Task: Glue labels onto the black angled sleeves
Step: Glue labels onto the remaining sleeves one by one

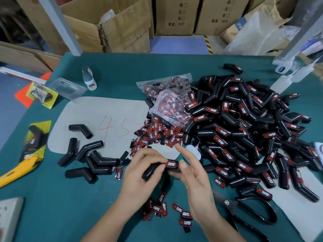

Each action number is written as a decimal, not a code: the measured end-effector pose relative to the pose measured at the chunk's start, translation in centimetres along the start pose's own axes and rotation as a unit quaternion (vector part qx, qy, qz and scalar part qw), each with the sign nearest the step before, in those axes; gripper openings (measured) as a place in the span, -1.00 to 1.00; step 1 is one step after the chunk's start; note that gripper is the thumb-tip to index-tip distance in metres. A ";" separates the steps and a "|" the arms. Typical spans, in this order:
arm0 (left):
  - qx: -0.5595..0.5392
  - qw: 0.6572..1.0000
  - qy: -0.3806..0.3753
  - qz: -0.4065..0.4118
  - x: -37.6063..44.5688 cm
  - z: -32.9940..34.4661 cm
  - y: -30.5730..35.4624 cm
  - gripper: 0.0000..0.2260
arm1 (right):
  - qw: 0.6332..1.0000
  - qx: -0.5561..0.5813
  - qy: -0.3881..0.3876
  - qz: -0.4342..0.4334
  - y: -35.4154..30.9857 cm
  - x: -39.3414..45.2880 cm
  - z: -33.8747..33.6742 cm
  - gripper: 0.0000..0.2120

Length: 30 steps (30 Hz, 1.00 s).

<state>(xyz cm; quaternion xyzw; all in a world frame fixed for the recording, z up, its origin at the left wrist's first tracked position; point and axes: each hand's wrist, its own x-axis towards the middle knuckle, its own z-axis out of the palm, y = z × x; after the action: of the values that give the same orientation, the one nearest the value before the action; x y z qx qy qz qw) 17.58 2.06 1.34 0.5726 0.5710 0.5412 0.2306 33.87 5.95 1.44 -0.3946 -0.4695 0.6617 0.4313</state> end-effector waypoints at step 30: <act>-0.008 1.000 0.014 -0.022 0.1 0.1 0.6 -0.88 | 0.988 -0.111 -0.010 -0.103 0.5 -0.6 0.3 -0.56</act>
<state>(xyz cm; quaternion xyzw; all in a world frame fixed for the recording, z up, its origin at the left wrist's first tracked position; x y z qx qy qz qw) 17.87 2.07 1.84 0.5502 0.5824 0.5486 0.2390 33.64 5.21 1.11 -0.3831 -0.5821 0.5617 0.4461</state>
